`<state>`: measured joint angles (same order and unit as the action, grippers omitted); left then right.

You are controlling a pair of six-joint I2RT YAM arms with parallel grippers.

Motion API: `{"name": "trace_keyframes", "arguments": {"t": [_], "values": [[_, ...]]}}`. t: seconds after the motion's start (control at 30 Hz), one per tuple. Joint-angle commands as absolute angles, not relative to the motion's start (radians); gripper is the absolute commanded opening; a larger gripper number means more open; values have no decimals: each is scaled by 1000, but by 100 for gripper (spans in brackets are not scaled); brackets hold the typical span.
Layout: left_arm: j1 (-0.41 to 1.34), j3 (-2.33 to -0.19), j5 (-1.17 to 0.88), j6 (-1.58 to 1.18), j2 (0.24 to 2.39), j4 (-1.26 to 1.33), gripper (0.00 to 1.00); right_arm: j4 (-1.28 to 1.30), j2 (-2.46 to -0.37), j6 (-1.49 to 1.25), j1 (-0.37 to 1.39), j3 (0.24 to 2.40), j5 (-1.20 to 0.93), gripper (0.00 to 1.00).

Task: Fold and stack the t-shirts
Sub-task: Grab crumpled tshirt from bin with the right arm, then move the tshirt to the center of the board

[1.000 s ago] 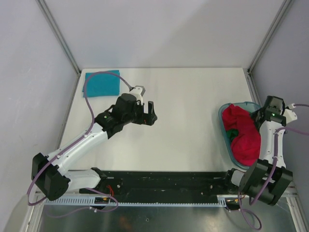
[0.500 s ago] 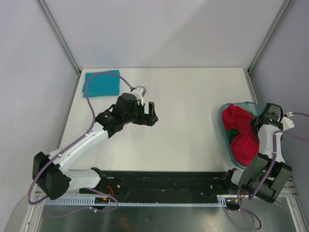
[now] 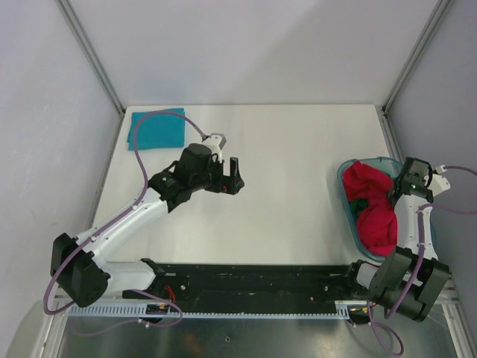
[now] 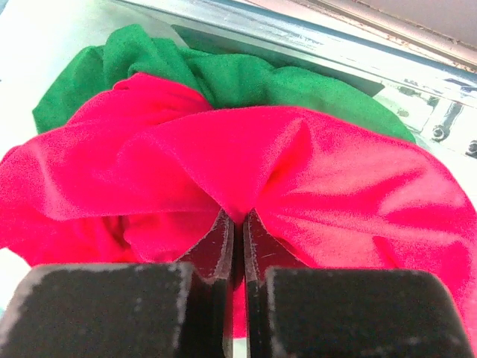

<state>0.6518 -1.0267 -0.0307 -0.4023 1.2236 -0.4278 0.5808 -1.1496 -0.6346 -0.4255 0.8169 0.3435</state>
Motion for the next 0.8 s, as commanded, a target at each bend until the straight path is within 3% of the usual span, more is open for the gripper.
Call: {"name": "trace_keyframes", "arguments": {"t": [0.0, 0.37, 0.77], "values": [[645, -1031, -30, -403, 1222, -408, 99, 613, -1093, -616, -395, 923, 372, 0], [645, -1031, -21, -397, 1210, -407, 99, 742, -983, -683, -259, 1221, 415, 0], [641, -1036, -5, -401, 1201, -409, 99, 620, -984, -638, -67, 1437, 332, 0]]}}
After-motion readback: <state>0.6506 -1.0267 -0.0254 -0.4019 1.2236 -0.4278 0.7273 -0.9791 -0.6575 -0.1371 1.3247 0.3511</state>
